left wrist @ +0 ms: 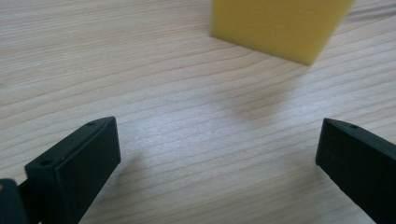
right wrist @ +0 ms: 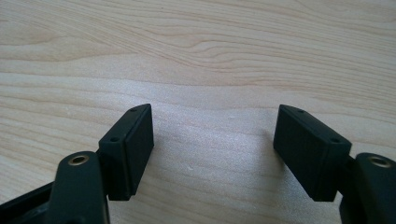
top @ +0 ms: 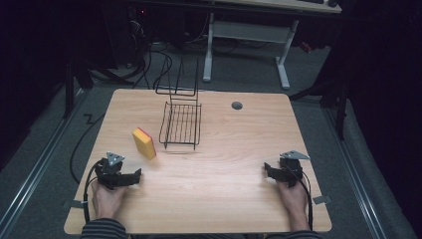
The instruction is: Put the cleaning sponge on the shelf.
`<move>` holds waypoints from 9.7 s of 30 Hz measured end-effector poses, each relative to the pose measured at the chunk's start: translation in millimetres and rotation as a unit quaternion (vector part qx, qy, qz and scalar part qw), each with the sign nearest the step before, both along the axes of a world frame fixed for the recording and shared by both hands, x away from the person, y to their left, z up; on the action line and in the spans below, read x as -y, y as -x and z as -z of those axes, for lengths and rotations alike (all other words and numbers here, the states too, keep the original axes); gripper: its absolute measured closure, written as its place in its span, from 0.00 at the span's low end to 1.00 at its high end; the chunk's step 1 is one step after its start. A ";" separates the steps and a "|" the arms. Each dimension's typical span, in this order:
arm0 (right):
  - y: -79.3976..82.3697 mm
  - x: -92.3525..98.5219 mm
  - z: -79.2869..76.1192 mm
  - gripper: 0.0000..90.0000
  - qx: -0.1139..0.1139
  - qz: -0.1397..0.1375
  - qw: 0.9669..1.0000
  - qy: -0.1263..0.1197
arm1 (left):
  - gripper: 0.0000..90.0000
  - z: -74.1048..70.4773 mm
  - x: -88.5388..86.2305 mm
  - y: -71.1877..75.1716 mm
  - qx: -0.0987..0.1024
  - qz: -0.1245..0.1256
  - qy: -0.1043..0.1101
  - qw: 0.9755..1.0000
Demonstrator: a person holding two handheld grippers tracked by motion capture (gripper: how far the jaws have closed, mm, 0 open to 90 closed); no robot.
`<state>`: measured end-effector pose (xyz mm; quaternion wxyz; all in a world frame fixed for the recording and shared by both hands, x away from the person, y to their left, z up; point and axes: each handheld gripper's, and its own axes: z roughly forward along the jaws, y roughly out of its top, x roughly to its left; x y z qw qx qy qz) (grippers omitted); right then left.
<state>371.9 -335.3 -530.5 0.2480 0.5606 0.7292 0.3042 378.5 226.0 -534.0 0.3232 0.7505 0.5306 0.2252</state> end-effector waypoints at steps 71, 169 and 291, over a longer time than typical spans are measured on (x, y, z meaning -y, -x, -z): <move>0.2 -0.1 -0.1 0.32 -0.001 0.001 1.000 -0.004 | 0.00 -67.1 27.2 -55.0 0.067 0.057 0.072 0.993; 0.1 1.6 -0.1 0.32 -0.001 -0.003 1.000 -0.007 | 0.25 -104.8 48.9 -38.2 0.068 0.155 0.118 0.978; 0.2 1.6 -0.2 0.32 0.000 -0.002 1.000 -0.011 | 0.00 -75.5 140.6 -135.1 0.029 0.146 0.058 0.987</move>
